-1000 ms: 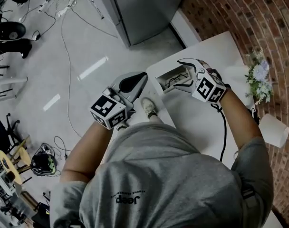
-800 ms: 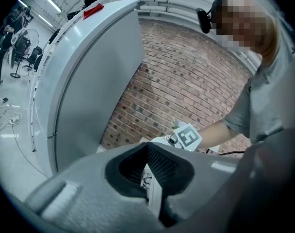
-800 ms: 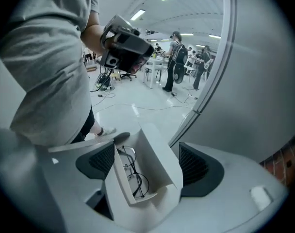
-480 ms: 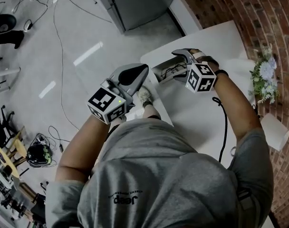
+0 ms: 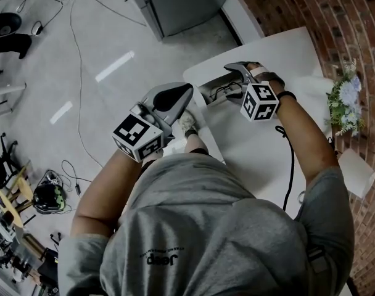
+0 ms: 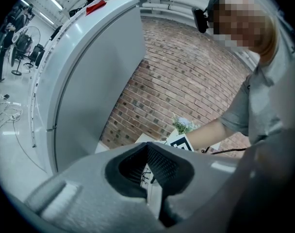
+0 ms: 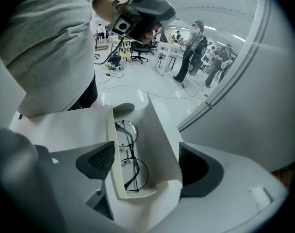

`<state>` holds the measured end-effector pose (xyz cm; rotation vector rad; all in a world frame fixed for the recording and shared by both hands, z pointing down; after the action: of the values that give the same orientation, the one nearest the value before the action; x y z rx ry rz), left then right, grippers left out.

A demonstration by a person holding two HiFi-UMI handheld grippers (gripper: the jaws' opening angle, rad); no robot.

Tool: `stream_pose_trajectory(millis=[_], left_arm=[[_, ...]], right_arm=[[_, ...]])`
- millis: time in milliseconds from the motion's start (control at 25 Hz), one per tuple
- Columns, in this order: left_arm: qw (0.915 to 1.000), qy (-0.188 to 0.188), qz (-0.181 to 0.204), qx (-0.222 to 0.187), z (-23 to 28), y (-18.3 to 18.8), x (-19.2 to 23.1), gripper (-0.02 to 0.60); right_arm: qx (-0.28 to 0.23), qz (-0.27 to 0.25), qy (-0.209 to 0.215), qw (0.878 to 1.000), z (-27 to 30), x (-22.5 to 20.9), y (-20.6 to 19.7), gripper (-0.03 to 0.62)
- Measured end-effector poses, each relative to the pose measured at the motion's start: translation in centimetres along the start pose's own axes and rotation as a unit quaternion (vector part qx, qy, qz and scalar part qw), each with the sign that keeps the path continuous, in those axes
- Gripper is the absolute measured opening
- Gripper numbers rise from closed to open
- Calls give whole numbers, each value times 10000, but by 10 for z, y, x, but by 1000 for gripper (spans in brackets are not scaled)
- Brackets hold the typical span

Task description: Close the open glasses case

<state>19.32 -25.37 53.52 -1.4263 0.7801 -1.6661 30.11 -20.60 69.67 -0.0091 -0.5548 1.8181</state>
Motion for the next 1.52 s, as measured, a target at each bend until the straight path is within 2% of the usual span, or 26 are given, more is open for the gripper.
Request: stream_pose_trajectory(millis=[440, 960, 1240, 1400, 1520], left_arm=[[10000, 17, 36, 5, -10, 2, -4, -3], [9999, 42, 98, -4, -19, 6, -7, -3], [9998, 57, 197, -45, -25, 10, -7, -3], [9998, 65, 164, -60, -29, 11, -8, -3], [9999, 70, 102, -66, -32, 10, -9, -3]], right_arm=[[41, 55, -499, 9987, -7, 13, 0, 317], [197, 61, -707, 9973, -9, 20, -1, 274], [444, -165, -562, 9973, -11, 31, -5, 293], [577, -160, -290, 9978, -13, 47, -10, 274], [598, -62, -223, 9979, -13, 54, -12, 291]])
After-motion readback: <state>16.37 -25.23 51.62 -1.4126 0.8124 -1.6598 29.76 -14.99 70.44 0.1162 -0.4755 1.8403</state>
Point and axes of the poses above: the fingertips, and each gripper's own axes: z forward along the fingers, x to its left, y out of its top, the point moved 1 cm from there along -z, backward along the fingers, and after that the axes turned 6 degrees about -y, right-handed, at the moved point
